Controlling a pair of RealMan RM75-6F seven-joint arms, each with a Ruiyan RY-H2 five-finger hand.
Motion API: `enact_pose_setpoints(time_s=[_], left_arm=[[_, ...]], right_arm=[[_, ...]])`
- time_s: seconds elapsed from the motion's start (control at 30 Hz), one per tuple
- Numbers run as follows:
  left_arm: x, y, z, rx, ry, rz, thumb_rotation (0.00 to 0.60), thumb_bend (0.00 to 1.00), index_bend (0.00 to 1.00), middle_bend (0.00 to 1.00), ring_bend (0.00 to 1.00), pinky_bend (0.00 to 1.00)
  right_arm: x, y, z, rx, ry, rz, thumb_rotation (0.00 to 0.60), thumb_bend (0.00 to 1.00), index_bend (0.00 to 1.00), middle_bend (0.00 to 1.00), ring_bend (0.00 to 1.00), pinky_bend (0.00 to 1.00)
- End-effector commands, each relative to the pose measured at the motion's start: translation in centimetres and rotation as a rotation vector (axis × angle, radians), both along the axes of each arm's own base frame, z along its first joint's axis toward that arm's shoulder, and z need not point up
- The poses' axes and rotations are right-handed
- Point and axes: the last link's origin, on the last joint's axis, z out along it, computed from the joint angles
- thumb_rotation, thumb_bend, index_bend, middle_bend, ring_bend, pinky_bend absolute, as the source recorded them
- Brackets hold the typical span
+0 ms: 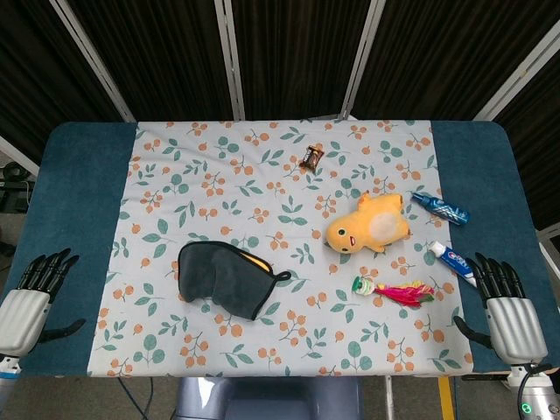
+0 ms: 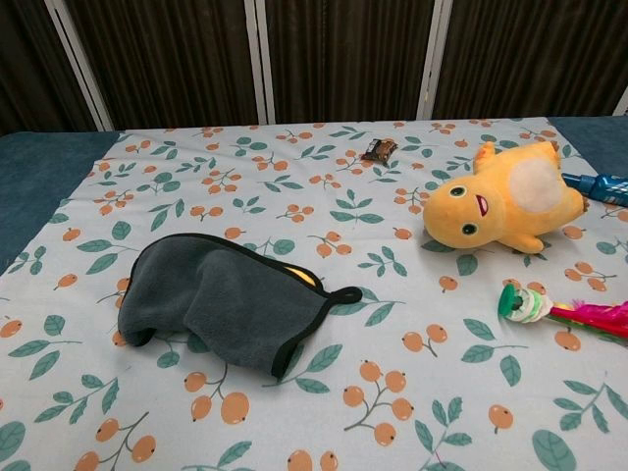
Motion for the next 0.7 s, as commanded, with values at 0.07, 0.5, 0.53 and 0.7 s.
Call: enact_pose_setpoints(time_s=[0.07, 0.5, 0.53, 0.7], left_arm=[[0.02, 0.02, 0.0, -0.001, -0.002, -0.001, 0.596, 0.17, 0.0, 0.0, 0.0, 0.0], [0.07, 0.07, -0.06, -0.001, 0.001, -0.004, 0.597, 0.17, 0.0, 0.0, 0.0, 0.0], [0.07, 0.08, -0.06, 0.0, 0.0, -0.003, 0.597, 0.17, 0.0, 0.0, 0.0, 0.0], [0.08, 0.07, -0.04, 0.0, -0.002, -0.003, 0.597, 0.17, 0.0, 0.0, 0.0, 0.0]], right_arm=[[0.01, -0.03, 0.06, -0.007, 0.003, 0.002, 0.6, 0.14, 0.0, 0.0, 0.0, 0.0], [0.12, 0.01, 0.26, -0.017, -0.009, -0.003, 0.6, 0.14, 0.0, 0.0, 0.0, 0.0], [0.13, 0.02, 0.23, -0.015, -0.013, -0.006, 0.6, 0.14, 0.0, 0.0, 0.0, 0.0], [0.38, 0.06, 0.02, -0.003, -0.041, -0.017, 0.6, 0.14, 0.02, 0.0, 0.0, 0.0]])
